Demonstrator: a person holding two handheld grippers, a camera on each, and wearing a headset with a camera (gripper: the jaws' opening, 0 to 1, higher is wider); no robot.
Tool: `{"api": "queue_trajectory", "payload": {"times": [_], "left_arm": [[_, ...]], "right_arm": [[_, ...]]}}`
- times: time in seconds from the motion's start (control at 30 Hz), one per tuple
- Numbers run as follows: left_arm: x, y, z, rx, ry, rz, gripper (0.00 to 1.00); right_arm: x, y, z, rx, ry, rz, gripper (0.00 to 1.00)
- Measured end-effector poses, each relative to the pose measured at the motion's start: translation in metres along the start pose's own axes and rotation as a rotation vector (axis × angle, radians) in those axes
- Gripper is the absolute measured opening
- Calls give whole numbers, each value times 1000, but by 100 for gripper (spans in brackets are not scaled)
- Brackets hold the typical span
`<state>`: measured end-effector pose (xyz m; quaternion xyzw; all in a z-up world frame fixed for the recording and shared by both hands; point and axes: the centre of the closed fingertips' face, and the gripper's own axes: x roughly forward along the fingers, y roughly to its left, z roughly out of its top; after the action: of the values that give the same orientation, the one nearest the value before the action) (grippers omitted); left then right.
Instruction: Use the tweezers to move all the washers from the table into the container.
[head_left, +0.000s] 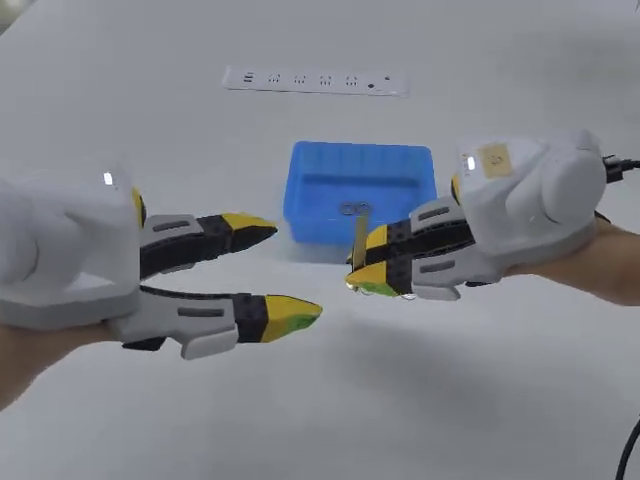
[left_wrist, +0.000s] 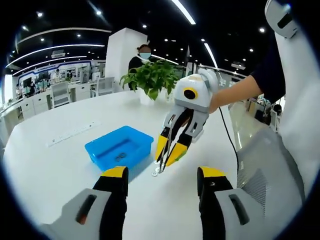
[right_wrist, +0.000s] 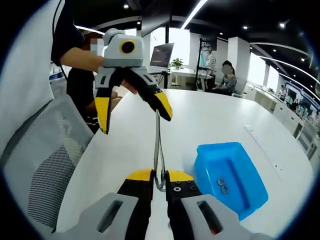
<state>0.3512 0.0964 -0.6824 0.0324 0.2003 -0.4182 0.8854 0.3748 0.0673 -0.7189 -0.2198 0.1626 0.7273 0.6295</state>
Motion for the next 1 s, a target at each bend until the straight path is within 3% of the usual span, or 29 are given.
{"api": "queue_trajectory", "payload": {"times": [0.13,0.33,0.47,0.6,0.8,1.0], "left_arm": [[-10,-2,4,-30,-53,10,77],[-22,-3,-4,-42,-51,28,88],[-23,-1,-7,-71,-78,50,96],[-24,3,-9,-90,-84,79,99],[-26,0,-11,-93,-70,84,99],[-26,-5,-18,-60,-14,79,99]], "right_arm": [[-14,-4,10,-7,-3,-30,10],[-31,-21,29,-18,-29,-77,10],[-37,-38,37,-14,-43,-110,10],[-42,-67,45,-10,-69,-152,10],[-31,-111,39,14,-73,-194,10],[-1,-133,19,28,-39,-184,10]]}}
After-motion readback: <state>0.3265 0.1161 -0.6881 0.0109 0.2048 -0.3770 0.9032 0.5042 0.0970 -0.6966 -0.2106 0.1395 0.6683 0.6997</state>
